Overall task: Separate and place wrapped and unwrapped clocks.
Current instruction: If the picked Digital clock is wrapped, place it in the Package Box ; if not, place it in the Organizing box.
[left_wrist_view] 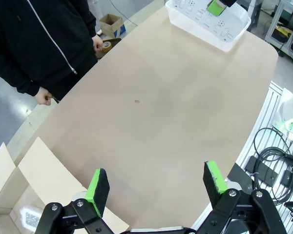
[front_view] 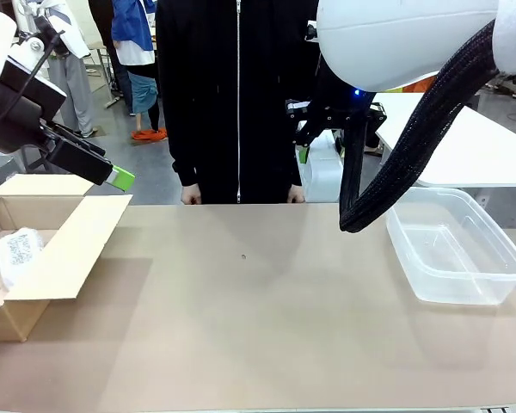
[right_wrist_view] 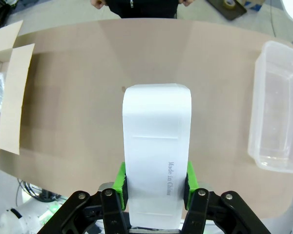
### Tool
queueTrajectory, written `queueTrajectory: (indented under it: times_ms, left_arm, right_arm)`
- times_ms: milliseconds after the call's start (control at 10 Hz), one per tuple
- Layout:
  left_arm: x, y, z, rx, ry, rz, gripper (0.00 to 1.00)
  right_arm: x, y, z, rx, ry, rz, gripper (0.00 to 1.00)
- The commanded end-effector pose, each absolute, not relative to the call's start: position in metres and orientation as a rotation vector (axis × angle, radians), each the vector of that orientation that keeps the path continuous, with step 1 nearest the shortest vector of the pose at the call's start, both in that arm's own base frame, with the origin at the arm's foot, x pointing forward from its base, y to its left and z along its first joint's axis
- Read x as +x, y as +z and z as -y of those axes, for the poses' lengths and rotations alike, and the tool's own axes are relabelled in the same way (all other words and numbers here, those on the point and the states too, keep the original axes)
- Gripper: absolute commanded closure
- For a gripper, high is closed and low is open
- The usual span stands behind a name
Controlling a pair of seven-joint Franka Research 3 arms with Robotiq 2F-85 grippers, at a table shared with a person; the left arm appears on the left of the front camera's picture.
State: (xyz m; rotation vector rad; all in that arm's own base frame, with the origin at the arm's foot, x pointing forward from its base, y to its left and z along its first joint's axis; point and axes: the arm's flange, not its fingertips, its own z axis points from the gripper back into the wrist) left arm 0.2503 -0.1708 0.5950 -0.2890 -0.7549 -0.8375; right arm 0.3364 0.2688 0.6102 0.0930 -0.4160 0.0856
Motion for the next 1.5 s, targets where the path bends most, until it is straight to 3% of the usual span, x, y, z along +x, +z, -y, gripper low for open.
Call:
queueTrajectory:
  times_ms: [0, 200, 400, 600, 1000, 1400]
  left_arm:
    - [0.25, 0.596, 0.172, -0.302, -0.837, 0.763, 0.0]
    - [0.25, 0.596, 0.172, -0.302, -0.837, 0.763, 0.0]
    - [0.25, 0.596, 0.172, -0.302, -0.837, 0.763, 0.0]
    - [0.25, 0.596, 0.172, -0.302, -0.837, 0.763, 0.0]
    - [0.25, 0.596, 0.172, -0.302, -0.837, 0.763, 0.0]
    - [0.25, 0.596, 0.172, -0.302, -0.837, 0.763, 0.0]
  right_arm:
    - [0.366, 0.643, -0.241, 0.062, -0.018, 0.383, 0.48]
    - [0.424, 0.682, -0.168, -0.017, -0.129, 0.243, 0.48]
    - [0.454, 0.673, -0.101, 0.012, -0.186, 0.192, 0.48]
    - [0.473, 0.627, -0.05, 0.067, -0.256, 0.234, 0.48]
    - [0.492, 0.505, 0.008, 0.115, -0.318, 0.123, 0.48]
    - [0.512, 0.466, 0.035, 0.162, -0.289, -0.004, 0.48]
